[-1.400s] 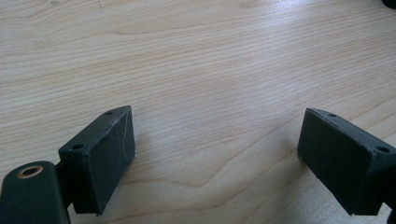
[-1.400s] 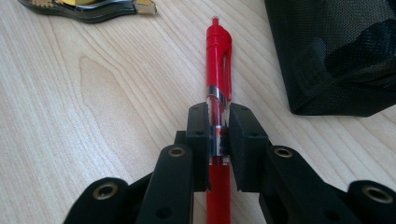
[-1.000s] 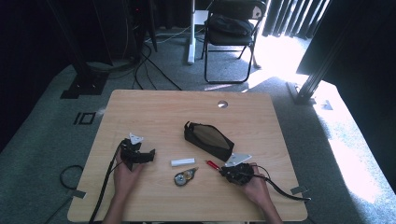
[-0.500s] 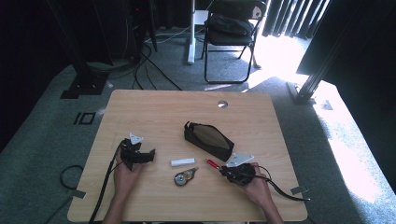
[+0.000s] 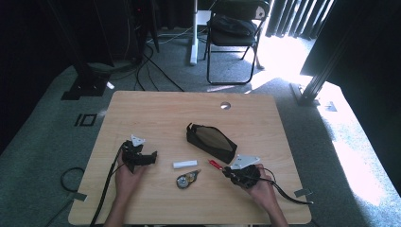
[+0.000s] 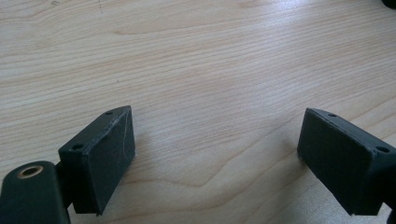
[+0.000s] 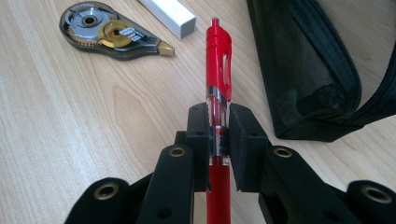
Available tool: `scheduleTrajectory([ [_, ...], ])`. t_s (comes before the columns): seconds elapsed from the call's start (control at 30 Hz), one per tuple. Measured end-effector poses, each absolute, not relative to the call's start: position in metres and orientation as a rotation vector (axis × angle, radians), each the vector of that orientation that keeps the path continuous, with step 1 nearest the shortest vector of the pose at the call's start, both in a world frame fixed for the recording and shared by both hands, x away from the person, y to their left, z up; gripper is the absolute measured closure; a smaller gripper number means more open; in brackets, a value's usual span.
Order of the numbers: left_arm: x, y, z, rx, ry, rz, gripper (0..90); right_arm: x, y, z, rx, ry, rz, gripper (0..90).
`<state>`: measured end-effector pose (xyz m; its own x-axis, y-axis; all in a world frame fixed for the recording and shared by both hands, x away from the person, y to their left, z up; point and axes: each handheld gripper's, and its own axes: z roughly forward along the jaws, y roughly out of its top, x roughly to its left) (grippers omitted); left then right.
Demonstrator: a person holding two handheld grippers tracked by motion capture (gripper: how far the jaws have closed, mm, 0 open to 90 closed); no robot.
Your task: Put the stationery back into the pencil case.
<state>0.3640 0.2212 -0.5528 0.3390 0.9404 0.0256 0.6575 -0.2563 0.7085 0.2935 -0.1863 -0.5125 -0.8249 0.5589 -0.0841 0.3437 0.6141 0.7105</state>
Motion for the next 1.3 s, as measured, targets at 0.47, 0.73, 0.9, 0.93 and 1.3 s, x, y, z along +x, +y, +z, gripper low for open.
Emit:
scheduleTrajectory([
  [0.47, 0.364, 0.221, -0.553, 2.006, 1.393, 0.608, 11.6, 0.289, -0.19, -0.503, 0.725, 2.528, 1.061, 79.4],
  [0.73, 0.364, 0.221, -0.553, 2.006, 1.393, 0.609, 11.6, 0.286, -0.188, -0.495, 0.7, 2.515, 1.082, 79.3],
  [0.9, 0.364, 0.221, -0.553, 2.006, 1.393, 0.609, 11.6, 0.284, -0.188, -0.491, 0.697, 2.506, 1.09, 79.3],
  [0.93, 0.364, 0.221, -0.553, 2.007, 1.393, 0.609, 11.6, 0.284, -0.188, -0.49, 0.693, 2.505, 1.089, 79.3],
  [1.3, 0.364, 0.221, -0.553, 2.006, 1.393, 0.609, 11.6, 0.284, -0.189, -0.483, 0.683, 2.497, 1.09, 79.3],
])
